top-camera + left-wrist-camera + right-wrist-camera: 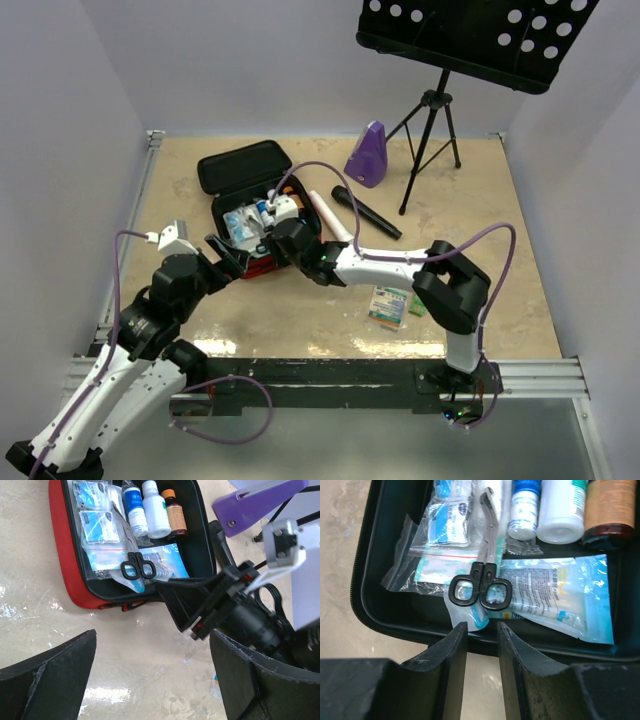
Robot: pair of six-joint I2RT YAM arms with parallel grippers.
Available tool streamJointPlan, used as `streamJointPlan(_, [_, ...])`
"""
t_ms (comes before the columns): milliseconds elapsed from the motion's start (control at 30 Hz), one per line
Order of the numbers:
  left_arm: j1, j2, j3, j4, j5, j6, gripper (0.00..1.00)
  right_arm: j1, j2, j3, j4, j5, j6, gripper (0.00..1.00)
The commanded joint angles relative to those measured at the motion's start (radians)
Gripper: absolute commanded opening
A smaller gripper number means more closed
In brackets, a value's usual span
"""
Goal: Organize the medicine kit
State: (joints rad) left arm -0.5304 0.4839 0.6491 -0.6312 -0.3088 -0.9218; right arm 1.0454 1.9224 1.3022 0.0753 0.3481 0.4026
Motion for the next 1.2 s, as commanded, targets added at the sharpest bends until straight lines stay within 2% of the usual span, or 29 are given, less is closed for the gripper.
streamJointPlan(0, [0.001,-0.013,-0.016,0.010,0.010,0.014,1.00,0.005,-0.092,-0.131,-0.051,-0.005,-0.004,0.34])
streamJointPlan(233, [0.003,-0.024,-0.034,0.008,0.010,0.017,1.00,0.002,-0.282,-0.317,-0.074,0.069,0.065,0.33])
streamJointPlan(433, [0.003,-0.016,-0.060,0.031,0.025,0.020,1.00,-0.001,-0.506,-0.429,-0.196,0.123,0.143,0.35])
streamJointPlan(567, [0.001,-0.011,-0.077,0.070,0.040,0.018,0.99,-0.001,-0.673,-0.413,-0.348,0.262,0.296,0.52])
streamJointPlan(633, [0.001,-0.008,-0.091,0.094,0.051,0.017,0.99,-0.018,-0.730,-0.400,-0.470,0.375,0.449,0.57])
streamJointPlan(700, [0.001,-0.001,-0.109,0.131,0.065,0.015,0.99,-0.051,-0.761,-0.409,-0.575,0.442,0.556,0.74])
streamJointPlan(800, [0.001,0.021,-0.141,0.198,0.103,0.003,0.98,-0.210,-0.780,-0.451,-0.629,0.369,0.585,0.90])
streamJointPlan(900, [0.001,0.047,-0.186,0.286,0.151,-0.025,0.97,-0.309,-0.792,-0.475,-0.605,0.280,0.576,0.94])
streamJointPlan(1167, [0.001,0.102,-0.285,0.502,0.247,-0.086,0.96,-0.393,-0.718,-0.448,-0.755,0.221,0.703,0.91])
